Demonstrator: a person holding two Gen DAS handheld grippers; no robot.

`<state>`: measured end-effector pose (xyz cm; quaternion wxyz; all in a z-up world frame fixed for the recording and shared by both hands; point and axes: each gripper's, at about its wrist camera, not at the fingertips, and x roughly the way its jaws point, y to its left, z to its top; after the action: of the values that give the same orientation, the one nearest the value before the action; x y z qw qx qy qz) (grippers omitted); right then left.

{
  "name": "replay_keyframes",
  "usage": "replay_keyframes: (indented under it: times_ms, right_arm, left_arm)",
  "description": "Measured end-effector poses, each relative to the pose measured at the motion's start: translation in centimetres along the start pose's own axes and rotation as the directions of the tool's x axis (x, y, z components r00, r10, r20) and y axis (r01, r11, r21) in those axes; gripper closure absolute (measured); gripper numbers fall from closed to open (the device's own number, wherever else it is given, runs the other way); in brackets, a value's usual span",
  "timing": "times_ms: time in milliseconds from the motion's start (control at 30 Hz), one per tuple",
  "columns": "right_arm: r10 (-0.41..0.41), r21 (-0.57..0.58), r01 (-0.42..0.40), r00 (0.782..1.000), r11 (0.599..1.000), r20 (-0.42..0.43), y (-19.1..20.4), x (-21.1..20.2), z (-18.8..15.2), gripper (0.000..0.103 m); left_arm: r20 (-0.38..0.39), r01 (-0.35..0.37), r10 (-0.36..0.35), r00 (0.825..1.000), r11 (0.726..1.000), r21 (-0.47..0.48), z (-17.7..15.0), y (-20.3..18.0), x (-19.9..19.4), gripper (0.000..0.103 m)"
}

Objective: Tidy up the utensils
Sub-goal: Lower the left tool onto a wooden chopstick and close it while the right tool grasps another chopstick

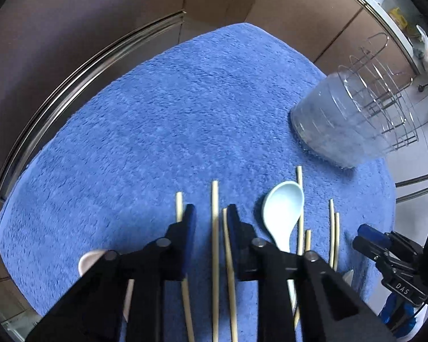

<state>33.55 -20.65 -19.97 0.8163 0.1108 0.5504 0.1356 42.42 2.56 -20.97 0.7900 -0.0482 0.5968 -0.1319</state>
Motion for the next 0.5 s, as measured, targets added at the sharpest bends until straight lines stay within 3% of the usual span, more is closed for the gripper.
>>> replay_keyframes:
  times_ms: [267,500]
  right_arm:
    - [-0.017,-0.012,0.017,0.999,1.0,-0.04,-0.1,1.7,1.0,0.079]
    - [-0.059,-0.025,0.057,0.994,0.998,-0.093,-0.1,3.5,1.7,0.082]
  left_arm:
    - [-0.056,-0.073,0.074,0.996,0.997,0.018,1.1,-0.9,2.2,0.092]
    - [-0.072,-0.086,0.088,0.993,0.996,0.029,1.5,-1.5,3.2,0.093]
